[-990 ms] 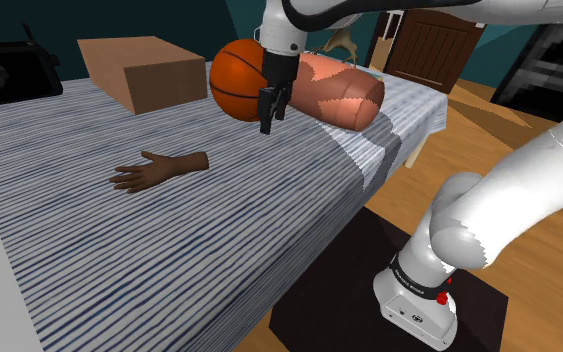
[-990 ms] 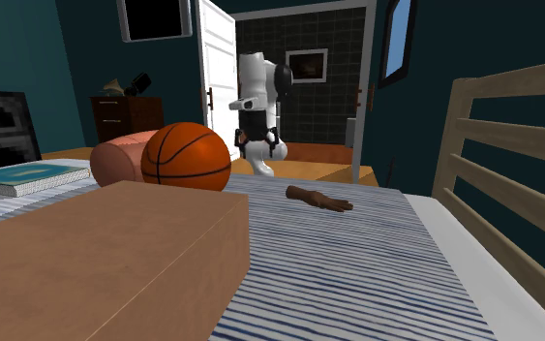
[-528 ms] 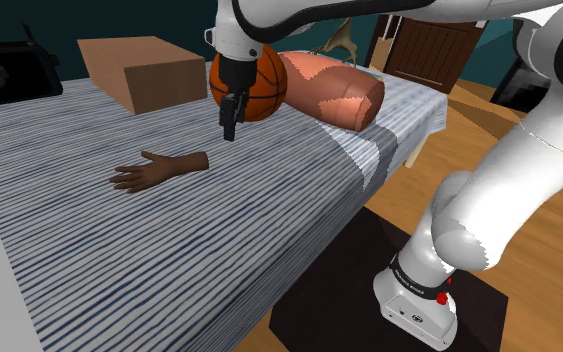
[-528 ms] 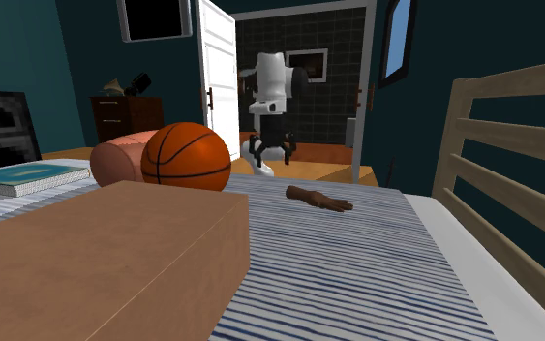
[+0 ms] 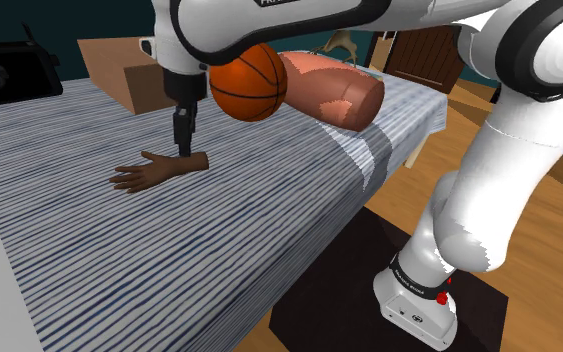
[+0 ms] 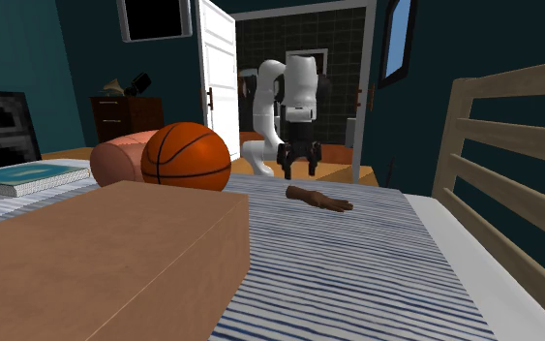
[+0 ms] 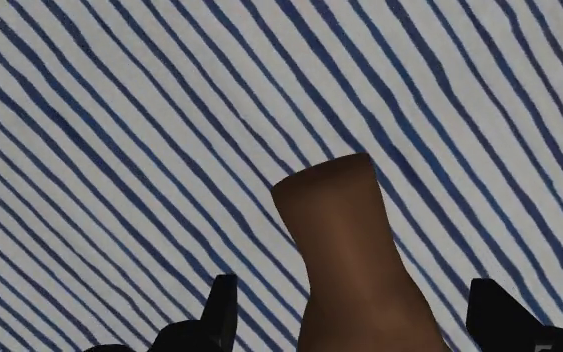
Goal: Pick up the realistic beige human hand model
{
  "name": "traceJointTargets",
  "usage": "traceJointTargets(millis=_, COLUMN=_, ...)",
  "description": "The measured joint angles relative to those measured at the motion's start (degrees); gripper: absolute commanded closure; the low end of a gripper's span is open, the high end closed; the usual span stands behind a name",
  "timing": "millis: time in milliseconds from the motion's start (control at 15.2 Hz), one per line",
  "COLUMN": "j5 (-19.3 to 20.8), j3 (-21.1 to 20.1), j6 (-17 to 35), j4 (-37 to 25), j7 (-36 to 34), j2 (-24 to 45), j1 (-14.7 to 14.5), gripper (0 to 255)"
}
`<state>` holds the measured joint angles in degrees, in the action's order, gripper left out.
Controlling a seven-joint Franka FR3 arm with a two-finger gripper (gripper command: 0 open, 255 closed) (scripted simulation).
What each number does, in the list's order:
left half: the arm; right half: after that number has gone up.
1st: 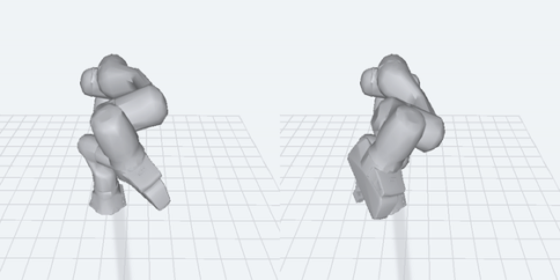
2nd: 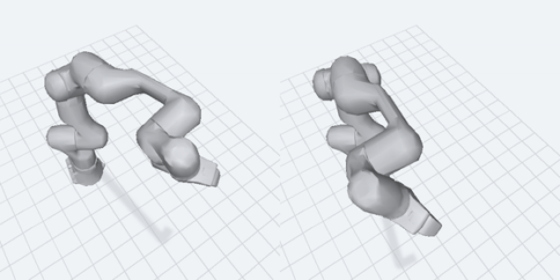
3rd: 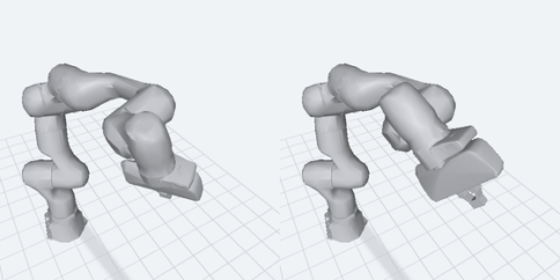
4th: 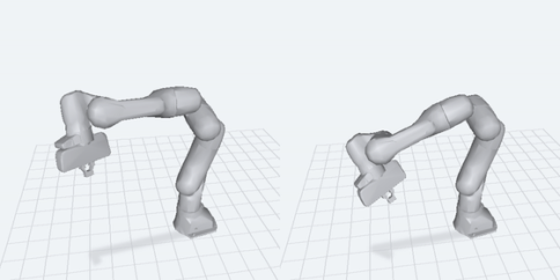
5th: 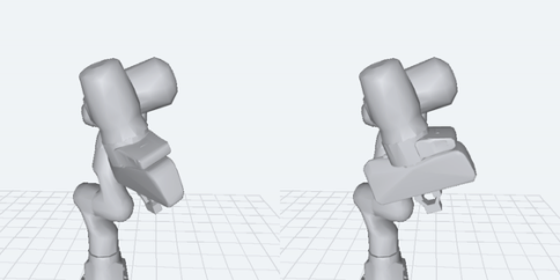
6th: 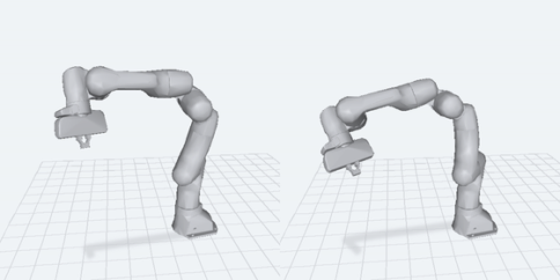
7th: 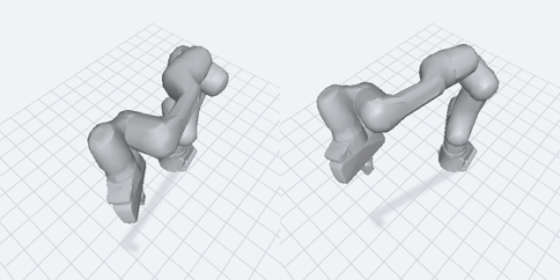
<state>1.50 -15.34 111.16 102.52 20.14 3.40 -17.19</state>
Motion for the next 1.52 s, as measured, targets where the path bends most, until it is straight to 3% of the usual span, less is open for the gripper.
traceJointTargets(millis=198, j5=1.8, j3=-1.4, j6=0.6, j4=-3.6, j7=1.7, j2=3.6, j1=-1.6, gripper=0)
traceJointTargets(millis=726, j5=2.6, j3=-1.5, j6=5.8, j4=0.0, j7=1.8, j2=5.1, j1=-1.9, gripper=0)
traceJointTargets(millis=792, j5=2.6, j3=-1.5, j6=6.2, j4=0.3, j7=1.8, j2=5.1, j1=-1.9, gripper=255)
traceJointTargets(millis=1518, j5=2.5, j3=-1.5, j6=6.0, j4=0.2, j7=1.8, j2=5.0, j1=-1.9, gripper=255)
